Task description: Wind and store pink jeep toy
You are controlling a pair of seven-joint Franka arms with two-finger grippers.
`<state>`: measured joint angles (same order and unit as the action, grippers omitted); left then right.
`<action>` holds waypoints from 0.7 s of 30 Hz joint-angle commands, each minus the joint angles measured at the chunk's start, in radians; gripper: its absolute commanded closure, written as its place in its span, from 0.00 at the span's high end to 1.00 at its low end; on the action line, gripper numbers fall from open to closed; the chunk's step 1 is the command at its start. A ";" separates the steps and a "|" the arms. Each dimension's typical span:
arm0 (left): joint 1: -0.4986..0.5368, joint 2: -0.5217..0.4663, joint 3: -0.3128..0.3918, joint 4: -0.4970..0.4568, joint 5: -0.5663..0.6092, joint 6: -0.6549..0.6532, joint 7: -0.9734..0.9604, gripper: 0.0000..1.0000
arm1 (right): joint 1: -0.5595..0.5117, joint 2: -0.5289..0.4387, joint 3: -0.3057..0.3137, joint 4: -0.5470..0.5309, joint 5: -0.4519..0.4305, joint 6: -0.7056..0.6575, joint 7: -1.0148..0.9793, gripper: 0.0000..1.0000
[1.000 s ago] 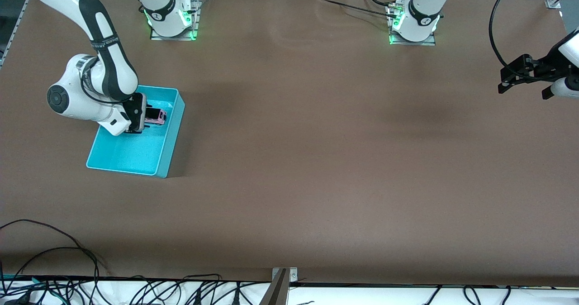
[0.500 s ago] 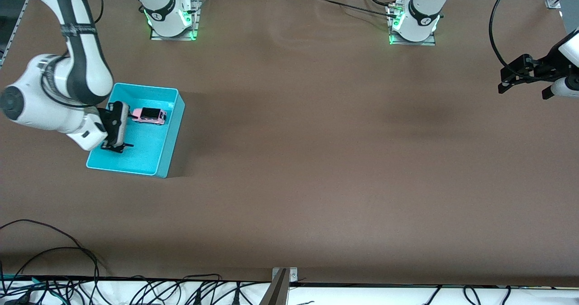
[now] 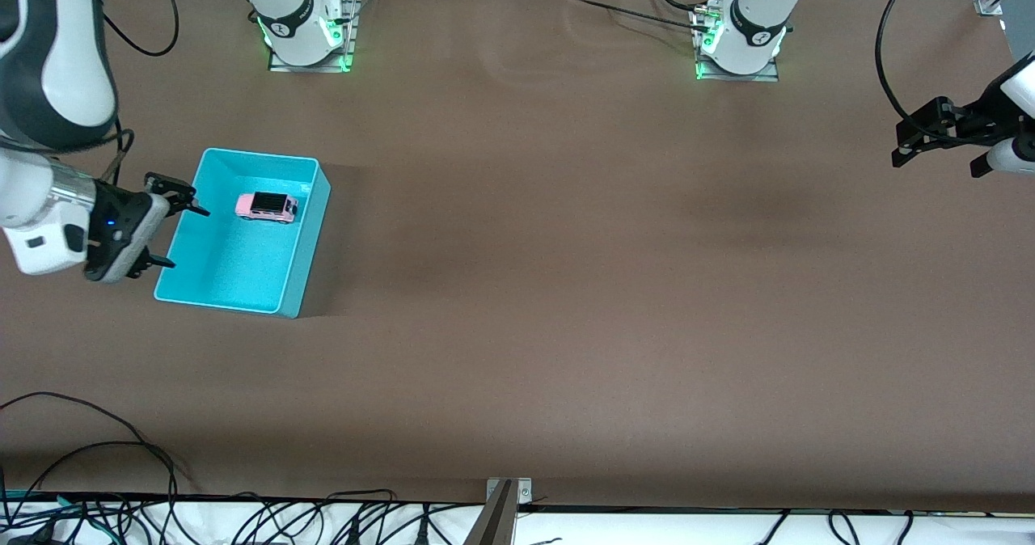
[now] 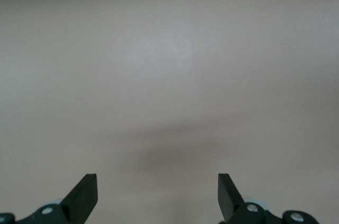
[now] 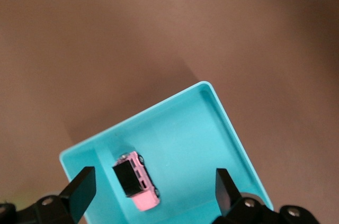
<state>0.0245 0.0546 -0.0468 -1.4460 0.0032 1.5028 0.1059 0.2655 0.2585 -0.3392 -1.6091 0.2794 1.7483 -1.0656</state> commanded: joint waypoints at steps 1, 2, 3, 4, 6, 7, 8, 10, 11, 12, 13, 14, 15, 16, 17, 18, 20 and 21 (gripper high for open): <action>-0.002 0.016 -0.002 0.038 0.017 -0.016 0.008 1.00 | 0.008 0.007 -0.001 0.130 -0.035 -0.131 0.312 1.00; -0.002 0.016 -0.002 0.038 0.017 -0.016 0.008 1.00 | 0.008 0.007 0.000 0.149 -0.043 -0.151 0.370 1.00; -0.002 0.016 -0.002 0.038 0.017 -0.016 0.008 1.00 | 0.009 0.007 0.002 0.165 -0.051 -0.164 0.425 1.00; -0.002 0.016 -0.002 0.038 0.017 -0.016 0.008 1.00 | 0.011 0.007 0.003 0.178 -0.063 -0.173 0.470 1.00; 0.000 0.016 -0.002 0.038 0.017 -0.016 0.008 1.00 | 0.020 0.007 0.006 0.204 -0.104 -0.193 0.559 1.00; 0.000 0.016 -0.002 0.038 0.017 -0.016 0.009 1.00 | 0.027 0.007 0.006 0.216 -0.126 -0.199 0.610 1.00; 0.000 0.016 -0.002 0.038 0.017 -0.016 0.008 1.00 | 0.032 0.007 0.006 0.228 -0.143 -0.200 0.654 1.00; 0.000 0.016 -0.002 0.038 0.017 -0.016 0.008 1.00 | 0.037 0.007 0.008 0.248 -0.169 -0.200 0.729 1.00; -0.002 0.016 -0.002 0.038 0.017 -0.016 0.008 1.00 | 0.040 0.007 0.006 0.255 -0.178 -0.200 0.765 1.00; -0.002 0.016 -0.002 0.038 0.017 -0.016 0.008 1.00 | 0.040 0.007 0.005 0.259 -0.186 -0.200 0.791 1.00; -0.002 0.016 -0.002 0.038 0.017 -0.016 0.008 1.00 | 0.040 0.007 0.005 0.264 -0.193 -0.200 0.809 1.00; -0.002 0.016 -0.002 0.038 0.015 -0.016 0.008 1.00 | 0.040 0.007 0.005 0.268 -0.200 -0.202 0.816 1.00; -0.002 0.016 -0.002 0.038 0.015 -0.016 0.008 1.00 | 0.040 0.007 0.003 0.271 -0.209 -0.202 0.816 1.00; -0.002 0.016 -0.002 0.038 0.015 -0.016 0.008 1.00 | 0.038 0.007 0.003 0.275 -0.215 -0.205 0.811 1.00; -0.002 0.016 -0.002 0.038 0.017 -0.016 0.008 1.00 | 0.040 0.007 0.005 0.276 -0.223 -0.214 0.813 1.00; -0.002 0.016 -0.002 0.038 0.017 -0.016 0.008 1.00 | 0.040 0.007 0.005 0.276 -0.227 -0.226 0.816 1.00; -0.002 0.016 -0.002 0.038 0.017 -0.016 0.008 1.00 | 0.043 -0.002 0.005 0.278 -0.232 -0.257 0.825 1.00; 0.000 0.016 -0.002 0.038 0.017 -0.016 0.008 1.00 | 0.046 -0.018 0.008 0.276 -0.241 -0.260 0.831 1.00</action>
<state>0.0245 0.0546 -0.0469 -1.4458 0.0032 1.5028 0.1059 0.3055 0.2536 -0.3326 -1.3647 0.0739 1.5494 -0.2730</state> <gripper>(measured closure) 0.000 0.000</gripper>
